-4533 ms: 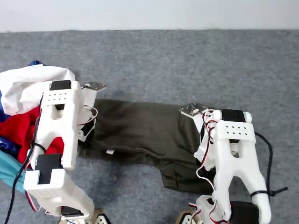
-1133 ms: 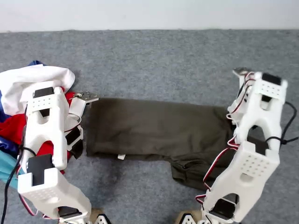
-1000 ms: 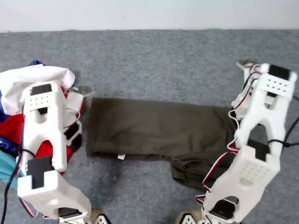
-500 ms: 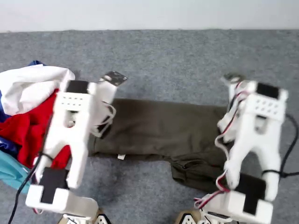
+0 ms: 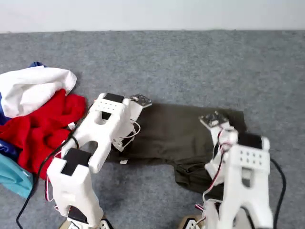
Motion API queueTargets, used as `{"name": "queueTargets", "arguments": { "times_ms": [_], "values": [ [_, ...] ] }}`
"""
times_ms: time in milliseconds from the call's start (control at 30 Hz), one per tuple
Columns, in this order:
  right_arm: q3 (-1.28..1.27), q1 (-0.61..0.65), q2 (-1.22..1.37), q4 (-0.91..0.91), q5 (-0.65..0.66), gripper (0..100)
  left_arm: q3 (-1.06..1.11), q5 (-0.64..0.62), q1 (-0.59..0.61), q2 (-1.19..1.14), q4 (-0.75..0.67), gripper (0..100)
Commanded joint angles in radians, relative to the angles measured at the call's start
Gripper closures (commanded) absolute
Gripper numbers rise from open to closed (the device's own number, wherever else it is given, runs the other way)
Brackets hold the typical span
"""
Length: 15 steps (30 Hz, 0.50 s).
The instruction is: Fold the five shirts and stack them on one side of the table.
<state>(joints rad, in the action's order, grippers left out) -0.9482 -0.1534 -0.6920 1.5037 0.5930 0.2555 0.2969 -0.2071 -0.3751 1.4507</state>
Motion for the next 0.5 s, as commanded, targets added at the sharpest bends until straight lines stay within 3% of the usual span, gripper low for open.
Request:
{"name": "queueTargets", "arguments": {
  "times_ms": [0,200,467],
  "values": [
    [-0.058,0.008,-0.14,-0.042,0.011,74.6,0.002,-0.008,-0.011,-0.023,-0.002,92],
    [-0.064,0.005,-0.232,-0.041,0.008,74.6,0.002,-0.006,-0.008,-0.025,0.003,92],
    [-0.066,-0.145,-0.139,-0.041,-0.023,74.7,0.002,-0.006,-0.012,-0.028,0.003,92]
  ]
}}
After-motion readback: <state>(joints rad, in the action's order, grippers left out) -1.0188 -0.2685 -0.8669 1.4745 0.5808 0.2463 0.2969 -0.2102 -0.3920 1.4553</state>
